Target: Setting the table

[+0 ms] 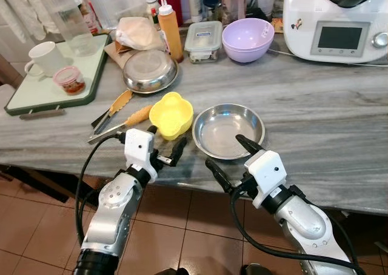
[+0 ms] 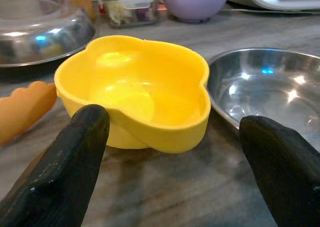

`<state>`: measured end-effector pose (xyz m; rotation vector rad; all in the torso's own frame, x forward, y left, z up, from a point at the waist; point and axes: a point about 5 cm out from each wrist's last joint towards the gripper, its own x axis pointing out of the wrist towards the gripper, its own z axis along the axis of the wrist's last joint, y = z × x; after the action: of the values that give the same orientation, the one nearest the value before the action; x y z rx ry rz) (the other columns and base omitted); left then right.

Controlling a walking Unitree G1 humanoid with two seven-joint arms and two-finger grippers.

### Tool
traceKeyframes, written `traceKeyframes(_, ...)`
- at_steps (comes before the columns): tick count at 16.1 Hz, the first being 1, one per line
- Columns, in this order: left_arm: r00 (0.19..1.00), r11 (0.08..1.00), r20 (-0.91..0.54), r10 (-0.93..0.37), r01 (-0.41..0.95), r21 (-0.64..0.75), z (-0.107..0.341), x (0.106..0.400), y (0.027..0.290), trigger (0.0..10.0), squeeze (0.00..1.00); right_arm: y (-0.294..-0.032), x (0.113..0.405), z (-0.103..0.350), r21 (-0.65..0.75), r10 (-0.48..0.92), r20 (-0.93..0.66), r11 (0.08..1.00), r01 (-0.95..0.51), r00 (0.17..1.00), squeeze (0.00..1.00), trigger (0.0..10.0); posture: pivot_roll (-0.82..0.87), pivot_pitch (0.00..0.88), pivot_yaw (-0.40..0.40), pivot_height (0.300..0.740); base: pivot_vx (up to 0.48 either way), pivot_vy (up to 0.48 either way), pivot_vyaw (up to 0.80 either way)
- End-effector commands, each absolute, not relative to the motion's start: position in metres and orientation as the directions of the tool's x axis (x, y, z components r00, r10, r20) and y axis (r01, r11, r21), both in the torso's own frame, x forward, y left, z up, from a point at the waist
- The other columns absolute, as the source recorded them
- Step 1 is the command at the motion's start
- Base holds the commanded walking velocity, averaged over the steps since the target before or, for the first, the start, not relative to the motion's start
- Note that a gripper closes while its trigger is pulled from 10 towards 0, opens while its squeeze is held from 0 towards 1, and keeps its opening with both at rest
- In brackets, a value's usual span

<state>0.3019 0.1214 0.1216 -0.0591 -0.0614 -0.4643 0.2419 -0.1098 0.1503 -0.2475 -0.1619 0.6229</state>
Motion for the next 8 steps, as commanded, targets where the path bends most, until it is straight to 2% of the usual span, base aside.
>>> traceKeyframes(1, 0.888, 0.889, 0.064, -0.455, 0.458, -0.03, 0.119, 0.303, 0.122, 10.0, 0.0, -0.104, 0.238, 0.156, -0.269, 0.609, 0.093, 0.777, -0.569, 0.788, 1.0, 10.0, -0.21, 0.163, 0.187, 0.74, 0.0, 0.0, 0.0)
traceKeyframes(5, 0.888, 0.889, 0.06, -0.456, 0.458, -0.025, 0.116, 0.301, 0.125, 10.0, 0.0, -0.105, 0.239, 0.156, -0.271, 0.612, 0.082, 0.773, -0.573, 0.787, 1.0, 10.0, -0.2, 0.16, 0.18, 0.74, 0.0, 0.0, 0.0)
traceKeyframes(8, 0.917, 0.918, 0.062, -0.395, 0.396, -0.013, 0.116, 0.296, 0.143, 10.0, 0.0, -0.106, 0.243, 0.158, -0.273, 0.599, 0.096, 0.784, -0.558, 0.795, 1.0, 10.0, -0.19, 0.155, 0.168, 0.74, 0.0, 0.0, 0.0)
